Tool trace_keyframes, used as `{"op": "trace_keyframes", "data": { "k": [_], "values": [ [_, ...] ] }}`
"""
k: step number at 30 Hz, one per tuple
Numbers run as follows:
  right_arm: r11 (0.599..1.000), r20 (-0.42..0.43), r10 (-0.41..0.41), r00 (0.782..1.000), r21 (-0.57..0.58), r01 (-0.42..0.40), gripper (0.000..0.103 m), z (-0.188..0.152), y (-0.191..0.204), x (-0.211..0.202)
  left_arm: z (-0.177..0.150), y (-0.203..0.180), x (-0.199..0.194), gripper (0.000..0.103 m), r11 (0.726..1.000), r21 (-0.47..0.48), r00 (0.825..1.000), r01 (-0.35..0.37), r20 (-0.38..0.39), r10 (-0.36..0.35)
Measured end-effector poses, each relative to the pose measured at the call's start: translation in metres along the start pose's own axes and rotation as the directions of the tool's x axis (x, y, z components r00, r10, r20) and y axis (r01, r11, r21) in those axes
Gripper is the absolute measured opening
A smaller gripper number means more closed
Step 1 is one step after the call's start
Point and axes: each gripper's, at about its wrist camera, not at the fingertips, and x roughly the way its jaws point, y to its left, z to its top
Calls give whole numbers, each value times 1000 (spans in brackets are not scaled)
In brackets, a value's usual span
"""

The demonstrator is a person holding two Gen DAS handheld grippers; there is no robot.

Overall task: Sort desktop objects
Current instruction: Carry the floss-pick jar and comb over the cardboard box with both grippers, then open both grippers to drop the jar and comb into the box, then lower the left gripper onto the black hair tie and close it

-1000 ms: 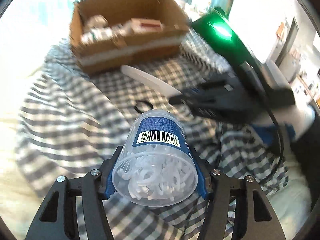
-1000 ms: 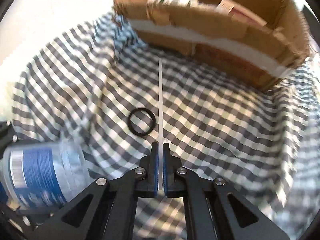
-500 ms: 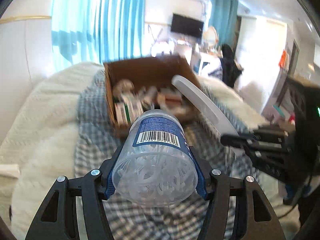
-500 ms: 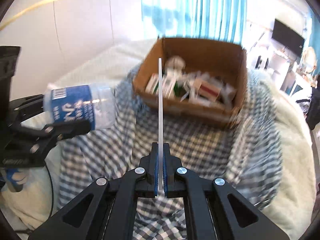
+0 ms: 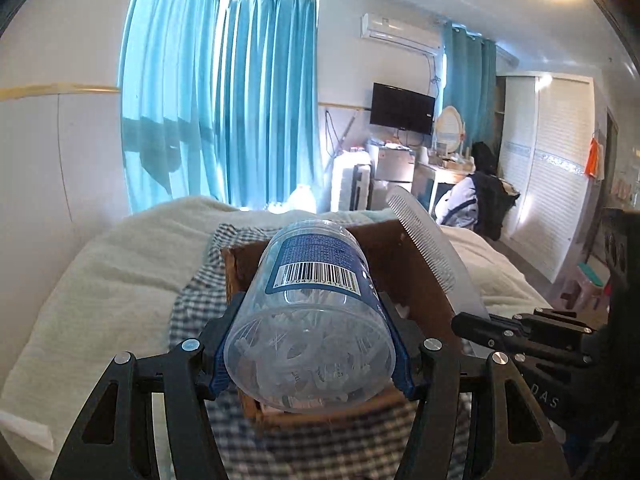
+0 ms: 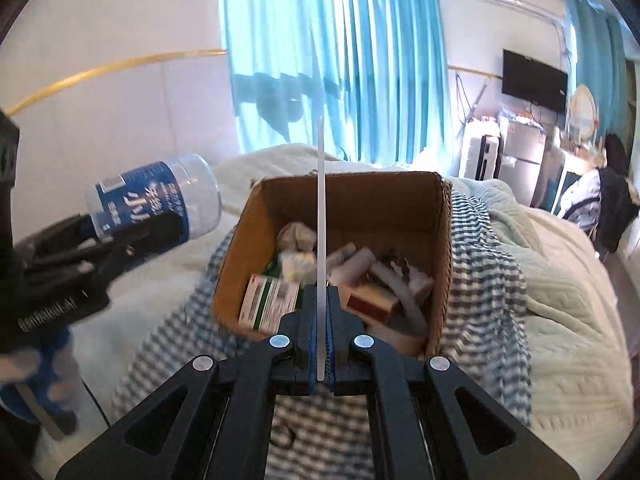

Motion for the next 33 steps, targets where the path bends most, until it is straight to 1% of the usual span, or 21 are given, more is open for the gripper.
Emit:
{"op": "trace_keyframes", "data": {
  "k": [3,8,11,12,13,14,15,16,18,20,25,27,28,29,30,31,33],
  "values": [
    [999,-4,-19,1000,31,20,3,11,-7,25,4,2,36,63,1000,3,1000,-12,-9,12],
    [996,-28,-54,998,62,56,3,18,-22,71,-4,4,91,63,1000,4,999,-26,-36,26],
    [986,-69,-67,995,149,77,4,18,-36,97,-11,5,121,64,999,-10,996,-38,-86,37],
    [982,-72,-64,995,172,75,12,16,-40,103,-12,7,127,65,999,-19,995,-39,-95,37],
    [981,-68,-68,995,176,79,19,14,-44,106,-14,7,128,69,999,-28,996,-37,-87,35],
    [980,-65,-87,994,174,97,37,11,-45,108,-14,9,125,76,999,-33,996,-37,-77,35],
    [978,-57,-111,992,172,119,47,9,-45,108,-14,10,123,80,999,-36,997,-38,-65,36],
    [977,-47,-127,991,166,133,48,7,-44,107,-12,10,119,84,999,-36,998,-38,-55,36],
    [977,-34,-144,989,157,147,48,6,-45,103,-7,10,111,84,998,-40,998,-43,-40,42],
    [974,-11,-164,986,154,164,48,7,-44,89,-1,12,95,84,998,-50,999,-31,-27,29],
    [971,78,-226,971,103,217,48,6,-28,32,7,13,34,85,999,-50,999,-18,31,19],
    [968,95,-240,966,101,230,48,-3,-20,8,3,13,9,85,998,-63,999,-14,50,17],
    [968,92,-237,967,101,228,48,-10,-14,-4,0,12,-3,85,998,-65,998,-11,54,15],
    [970,93,-232,968,96,223,47,-17,-8,-14,-4,8,-14,85,998,-60,998,-12,54,15],
    [970,95,-234,968,93,226,42,-23,-4,-22,-10,4,-23,85,998,-54,998,-20,53,23],
    [969,95,-239,966,89,231,39,-33,2,-31,-17,0,-32,85,999,-45,998,-29,49,32],
    [970,87,-233,969,88,225,39,-48,8,-43,-32,-9,-44,85,999,-30,999,-29,32,30]
  ]
}}
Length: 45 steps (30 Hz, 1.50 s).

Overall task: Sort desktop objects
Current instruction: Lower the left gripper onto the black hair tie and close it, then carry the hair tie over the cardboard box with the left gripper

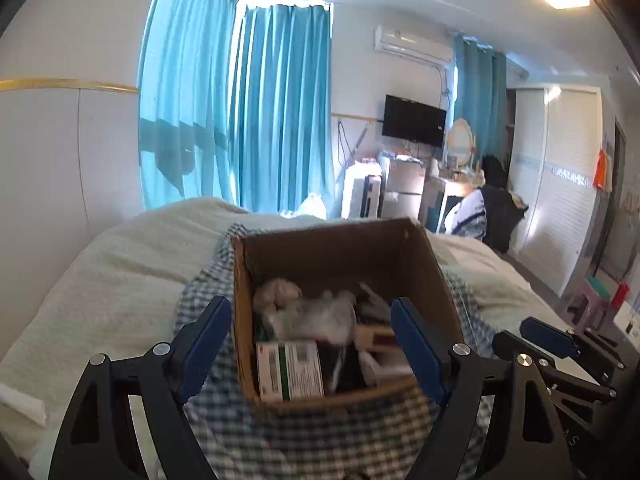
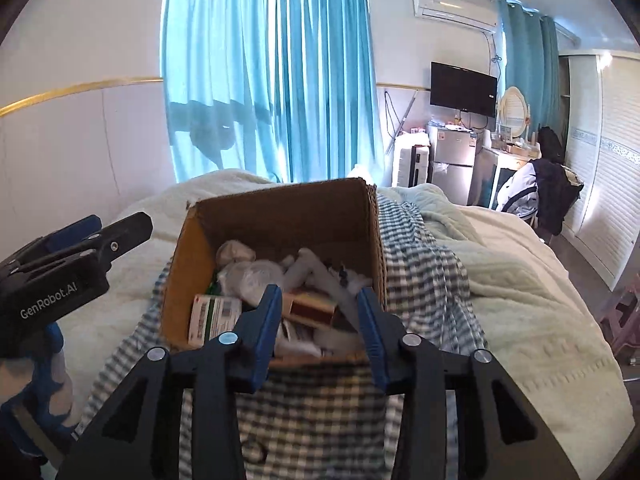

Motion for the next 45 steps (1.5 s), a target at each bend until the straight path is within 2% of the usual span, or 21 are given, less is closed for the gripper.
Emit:
{"op": "trace_keyframes", "data": {
  "k": [3,7,15,19,27,30,31,32,34,36,37,38,41,44,45],
  "values": [
    [1000,-27,-2,1000,2,2,39,-21,-1,-13,-28,-17,-9,85,1000,27,1000,14,-24,-13],
    [999,-63,-30,998,-18,29,38,-43,-3,-16,-58,-36,0,85,998,58,995,38,-97,-32],
    [999,-144,-49,988,15,52,32,-82,-17,8,-99,-48,30,85,996,69,976,48,-215,-32],
    [998,-194,-40,980,36,48,32,-98,-23,28,-120,-43,53,85,997,66,959,42,-283,-22],
    [996,-293,-7,956,79,31,30,-126,-35,62,-166,-43,103,84,998,53,904,24,-427,1],
    [996,-324,3,946,81,25,30,-133,-37,72,-181,-45,119,84,996,86,886,21,-464,21],
    [996,-337,7,941,81,22,30,-137,-38,76,-187,-47,124,84,994,108,884,16,-465,36],
    [996,-350,11,937,81,19,30,-139,-37,79,-197,-49,129,82,990,142,885,8,-462,59],
    [997,-377,17,926,75,12,30,-146,-35,87,-215,-53,140,77,983,182,868,14,-490,79],
    [998,-391,19,920,68,8,30,-150,-33,91,-216,-55,135,55,983,182,875,37,-481,56],
    [998,-392,20,920,65,6,30,-151,-33,90,-214,-58,131,33,981,189,877,46,-477,51],
    [998,-390,21,921,64,5,30,-151,-33,89,-213,-60,127,15,979,194,880,63,-474,37],
    [998,-377,26,926,68,0,30,-149,-32,82,-212,-60,114,7,980,182,882,76,-470,18],
    [998,-344,26,939,62,-5,29,-146,-30,69,-201,-54,92,5,986,143,898,83,-439,-12],
    [998,-324,28,946,61,-9,26,-144,-29,61,-195,-54,81,5,987,138,909,87,-417,-22]
  ]
}}
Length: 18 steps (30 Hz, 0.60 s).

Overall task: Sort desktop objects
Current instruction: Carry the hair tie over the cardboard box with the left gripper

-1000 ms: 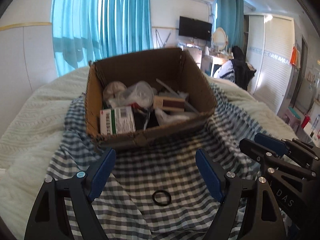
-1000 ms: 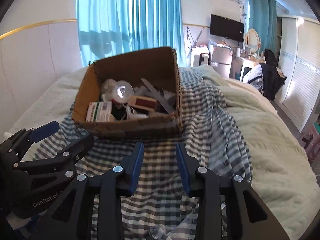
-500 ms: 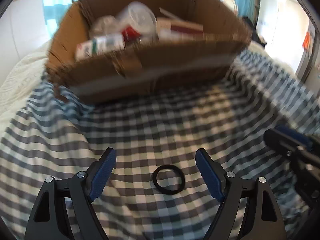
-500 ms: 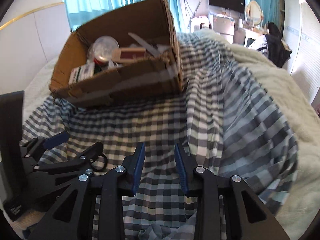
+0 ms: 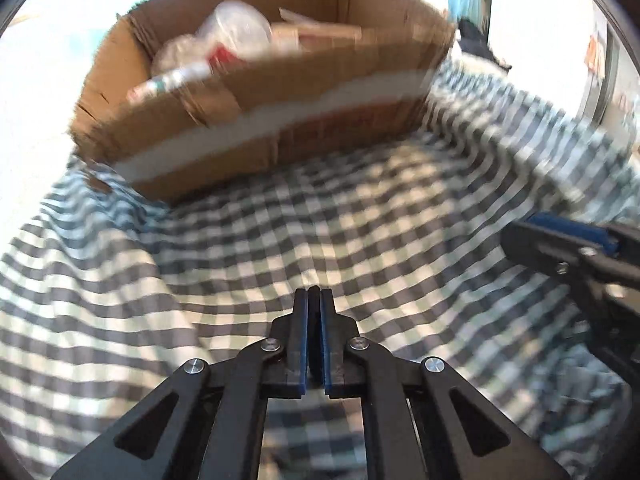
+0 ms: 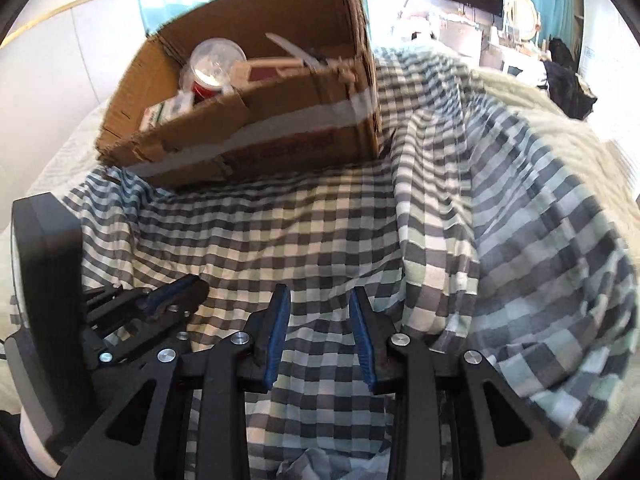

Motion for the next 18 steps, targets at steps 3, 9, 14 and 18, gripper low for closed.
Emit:
{"op": "trace_keyframes", "data": {
  "k": [3,9,14,18],
  "values": [
    [1000,41,13,999,4,-13,22,2,3,-18,2,1,-35,5,1000,-1,998,11,69,-11],
    [999,168,35,985,-29,-31,18,17,25,-67,31,17,-104,5,998,-49,977,38,210,-27],
    [997,287,64,956,-55,-50,18,37,42,-117,63,26,-153,5,997,-57,949,45,314,-25],
    [994,371,77,925,-105,-41,18,52,57,-156,79,28,-190,5,1000,-28,913,10,408,2]
  ]
}}
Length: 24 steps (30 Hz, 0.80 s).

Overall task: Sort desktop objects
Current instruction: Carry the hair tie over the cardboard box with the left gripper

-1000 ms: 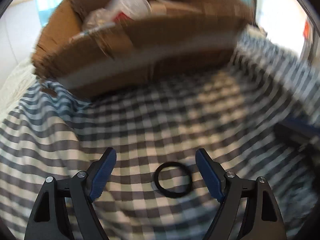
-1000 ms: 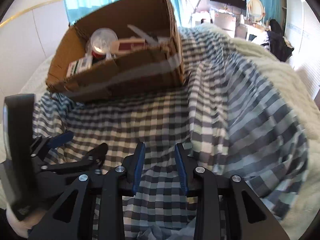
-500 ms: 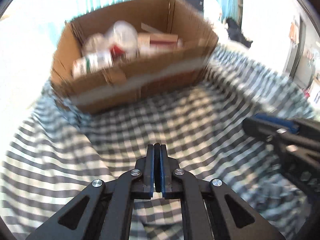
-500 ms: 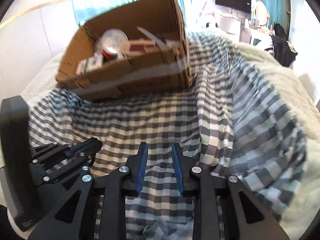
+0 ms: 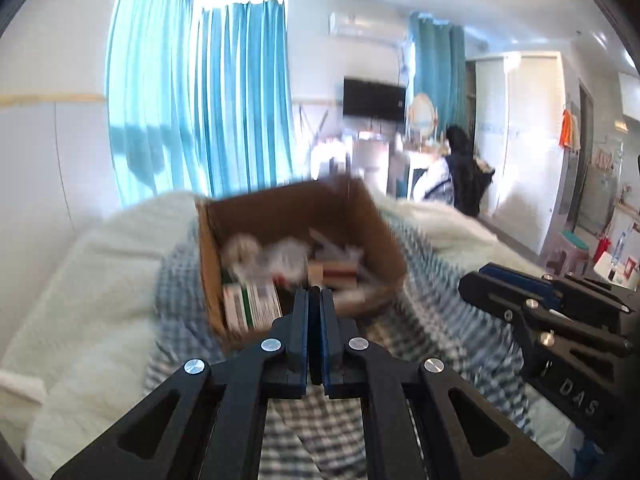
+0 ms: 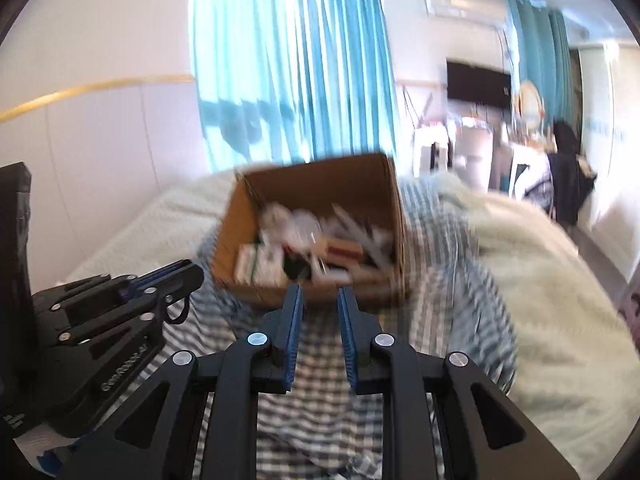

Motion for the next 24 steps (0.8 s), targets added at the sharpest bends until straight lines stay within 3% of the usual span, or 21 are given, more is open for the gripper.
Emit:
{"op": "trace_keyframes", "data": {
  "k": [6,12,18,24],
  "values": [
    [1000,93,16,996,-9,-15,18,41,9,-13,51,12,-16,5,1000,-9,995,-2,104,3],
    [999,147,14,989,-34,-9,18,80,14,5,85,26,-2,5,1000,-31,990,5,143,0],
    [999,139,3,990,-53,5,18,108,11,55,96,42,66,5,998,-61,996,-9,84,14],
    [998,65,-16,998,-54,19,18,110,-7,136,82,51,155,5,998,-49,999,-29,-18,28]
  ]
}}
